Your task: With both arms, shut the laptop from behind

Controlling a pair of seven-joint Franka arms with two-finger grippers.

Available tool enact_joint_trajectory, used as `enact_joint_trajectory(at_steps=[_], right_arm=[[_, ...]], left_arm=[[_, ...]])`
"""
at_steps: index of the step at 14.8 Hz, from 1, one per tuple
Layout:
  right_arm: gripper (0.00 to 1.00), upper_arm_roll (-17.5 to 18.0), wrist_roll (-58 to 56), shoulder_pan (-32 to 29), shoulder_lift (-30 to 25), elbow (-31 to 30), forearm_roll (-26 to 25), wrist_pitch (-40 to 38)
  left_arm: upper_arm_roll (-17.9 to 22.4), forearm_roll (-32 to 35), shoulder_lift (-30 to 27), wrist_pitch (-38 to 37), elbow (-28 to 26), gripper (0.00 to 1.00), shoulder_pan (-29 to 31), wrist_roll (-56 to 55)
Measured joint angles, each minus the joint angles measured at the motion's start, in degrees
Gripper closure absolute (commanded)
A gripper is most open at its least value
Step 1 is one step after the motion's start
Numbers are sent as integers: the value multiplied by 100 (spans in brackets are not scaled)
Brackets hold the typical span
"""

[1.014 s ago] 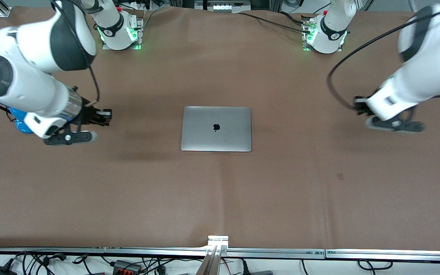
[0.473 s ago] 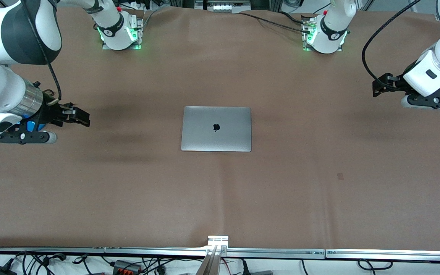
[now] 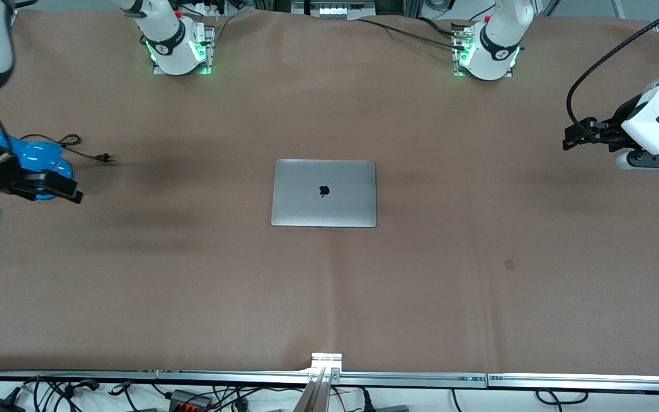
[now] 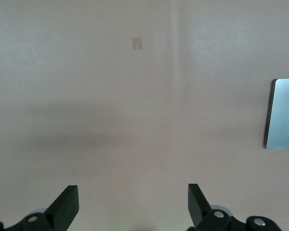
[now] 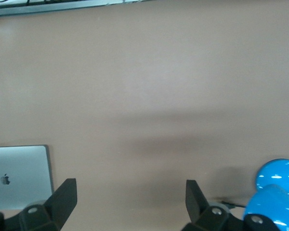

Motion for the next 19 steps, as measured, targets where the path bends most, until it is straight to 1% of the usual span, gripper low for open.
enact_joint_trajectory(at_steps=[1,2,5,8,10,12,16,19], right_arm=[[0,296,-8,-311,-51,0,-131,-4],[0,433,-15,-452,-84,1,-197,-7],[0,526,-126,-485,-106,-1,-269,-7],[0,538,-233,-486,-151,-55,-462,-43],[0,538,-254,-486,-363,-378,-511,-30],[0,538,-259,-486,-724,-870,-604,9],[0,546,-267,-486,-1436,-1755,-622,49],[0,562,-267,-486,-1700,-2101,-623,172]], left_arm=[[0,-49,0,0,0,0,-14,-176],[-1,-107,0,0,0,0,-24,-316],[-1,-140,0,0,2,0,-29,-416],[0,-141,0,-3,2,0,-29,-426],[0,-141,0,-48,2,0,-29,-454],[0,-143,0,-89,2,0,-29,-476],[0,-143,0,-118,2,0,-29,-501],[0,-144,0,-145,2,0,-29,-514]])
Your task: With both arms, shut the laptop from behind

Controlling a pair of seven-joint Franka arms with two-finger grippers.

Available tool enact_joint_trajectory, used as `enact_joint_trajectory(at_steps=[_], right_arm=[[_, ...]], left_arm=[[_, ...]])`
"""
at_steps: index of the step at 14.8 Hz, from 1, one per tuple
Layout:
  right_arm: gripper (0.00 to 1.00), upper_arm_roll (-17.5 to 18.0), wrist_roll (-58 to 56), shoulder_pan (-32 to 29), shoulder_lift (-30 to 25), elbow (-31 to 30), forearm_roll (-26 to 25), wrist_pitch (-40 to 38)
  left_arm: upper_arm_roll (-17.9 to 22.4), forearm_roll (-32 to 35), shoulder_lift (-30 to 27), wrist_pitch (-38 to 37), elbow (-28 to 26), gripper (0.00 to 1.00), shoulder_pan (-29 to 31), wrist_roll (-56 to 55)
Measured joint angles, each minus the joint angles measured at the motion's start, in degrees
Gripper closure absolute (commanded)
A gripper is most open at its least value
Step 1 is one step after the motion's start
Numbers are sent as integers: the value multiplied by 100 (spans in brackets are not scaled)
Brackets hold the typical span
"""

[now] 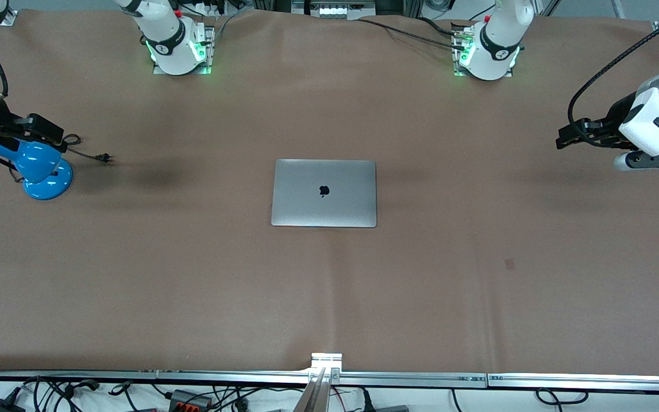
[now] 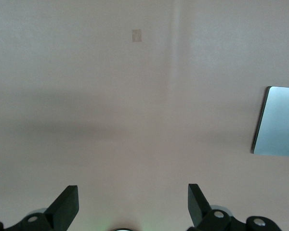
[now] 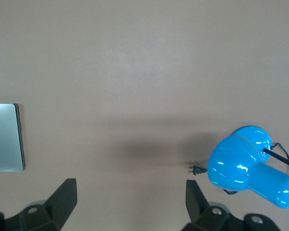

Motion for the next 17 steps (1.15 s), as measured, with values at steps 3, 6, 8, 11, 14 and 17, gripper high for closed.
enact_joint_trajectory(at_steps=[3,6,8,11,14,17], right_arm=[[0,11,0,0,-26,-16,0,35],[0,11,0,0,-44,14,0,41],[0,17,-1,0,-72,16,0,41],[0,27,-1,0,-79,16,0,41],[0,27,-1,0,-79,16,0,36],[0,27,-1,0,-80,16,0,17]], left_arm=[[0,-5,0,-5,0,0,-3,-5],[0,-5,0,-6,0,0,-5,-11],[0,-5,0,-7,0,0,-5,-13],[0,-5,0,-8,0,0,-5,-16],[0,-5,0,-8,0,0,-6,-17],[0,-5,0,-9,0,0,-6,-17]])
